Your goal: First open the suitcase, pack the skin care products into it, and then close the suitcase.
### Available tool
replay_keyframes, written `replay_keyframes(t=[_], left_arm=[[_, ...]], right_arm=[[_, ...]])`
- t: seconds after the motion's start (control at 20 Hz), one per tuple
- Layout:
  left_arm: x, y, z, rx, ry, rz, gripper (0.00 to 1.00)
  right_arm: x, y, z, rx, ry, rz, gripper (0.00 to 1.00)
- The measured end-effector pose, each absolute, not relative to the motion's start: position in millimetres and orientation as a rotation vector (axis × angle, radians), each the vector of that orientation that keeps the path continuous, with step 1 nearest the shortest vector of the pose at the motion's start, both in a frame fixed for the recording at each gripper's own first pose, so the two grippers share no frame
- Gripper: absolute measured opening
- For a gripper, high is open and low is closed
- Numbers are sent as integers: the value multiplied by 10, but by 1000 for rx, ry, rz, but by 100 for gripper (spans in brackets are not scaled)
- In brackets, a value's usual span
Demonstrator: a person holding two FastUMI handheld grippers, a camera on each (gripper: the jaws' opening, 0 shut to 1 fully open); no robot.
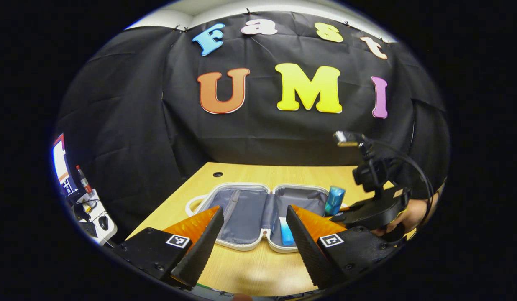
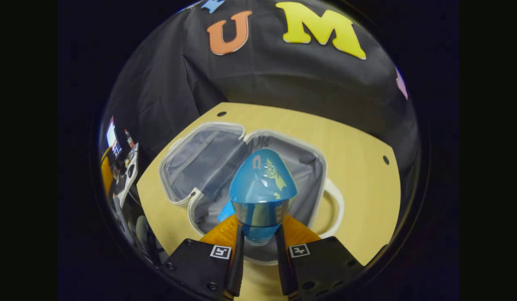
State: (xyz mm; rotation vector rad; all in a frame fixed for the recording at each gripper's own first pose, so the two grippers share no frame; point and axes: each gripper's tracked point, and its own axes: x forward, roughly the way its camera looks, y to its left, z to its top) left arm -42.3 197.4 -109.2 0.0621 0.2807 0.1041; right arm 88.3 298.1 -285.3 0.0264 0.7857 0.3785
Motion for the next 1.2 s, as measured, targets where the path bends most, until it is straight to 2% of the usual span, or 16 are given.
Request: replay_keyframes(t=[0.4,0.5,0.85,0.95,1.15,1.2], left_arm=[[-277,2169,-1074,45,290,53,96],[-220,2189,-1131,19,304,42,96],[4,2381,-1168,-19,321,51,96],[41,2472,-1172,-16,322,61,96],[79,2668,-1241,-13,331,95,97],[85,2723,-1268,-12,338,102,97]], right_arm=[[851,2977,-3372,180,1034,174,33],[927,2971,-3386,204,1055,149,31],[1135,2991,-3618,215,1194,53,33],[1149,2988,-3623,224,1207,34,31],[1163,2994,-3625,242,1229,11,35],[1159,2992,-3623,247,1233,9,33]])
